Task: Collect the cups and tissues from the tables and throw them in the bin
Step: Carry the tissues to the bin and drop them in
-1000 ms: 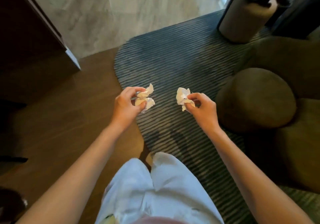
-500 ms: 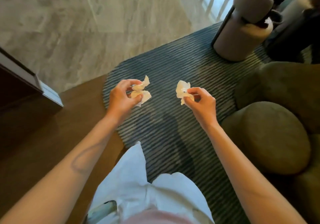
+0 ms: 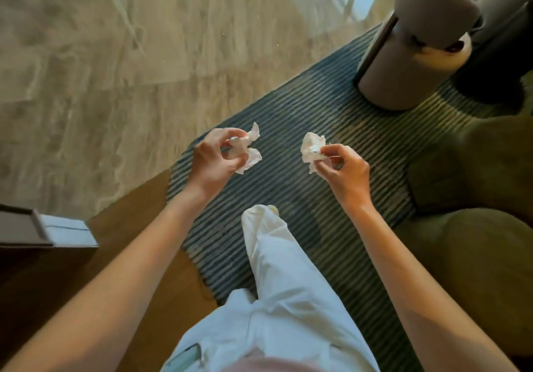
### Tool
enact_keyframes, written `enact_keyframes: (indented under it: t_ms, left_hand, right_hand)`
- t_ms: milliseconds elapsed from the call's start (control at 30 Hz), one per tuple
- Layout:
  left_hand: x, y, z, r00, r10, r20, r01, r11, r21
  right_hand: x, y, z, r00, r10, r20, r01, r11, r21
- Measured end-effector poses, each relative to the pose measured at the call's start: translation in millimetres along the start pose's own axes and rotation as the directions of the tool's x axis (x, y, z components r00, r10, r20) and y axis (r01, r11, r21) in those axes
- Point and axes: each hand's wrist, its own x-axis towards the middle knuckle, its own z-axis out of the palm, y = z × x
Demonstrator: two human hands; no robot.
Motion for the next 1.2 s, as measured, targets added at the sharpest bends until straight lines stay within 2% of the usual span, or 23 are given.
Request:
enact_keyframes:
  t_ms: [300, 633, 767, 900, 1200]
  left_hand:
    - [215, 44, 22, 0.996, 0.047, 0.076, -0.051, 0.997, 0.05]
    - [453, 36, 65, 0.98, 0.103, 0.172, -0.112, 0.993, 0.043]
    - [572, 55, 74, 0.969, 0.136, 0.209, -0.141, 0.99, 0.012]
    - [670, 66, 90, 0.937, 0.176, 0.303, -0.19, 0.982, 0.018]
    - [851, 68, 173, 0.908, 0.129, 0.398, -0.138, 0.99, -0.006]
  right_hand:
    - [207, -18, -1, 0.999, 0.019, -0.043, -0.017, 0.999, 0.037]
    - [430, -15, 37, 0.994, 0.023, -0.11, -0.024, 1.0, -0.003]
    - [526, -29, 44, 0.98, 0.087, -0.182, -0.089, 0.996, -0.007]
    - [606, -35, 48, 0.96, 0.112, -0.257, -0.118, 0.993, -0.008]
    - [768, 10, 39, 0.924, 0.224, -0.311, -0.231, 0.973, 0.016]
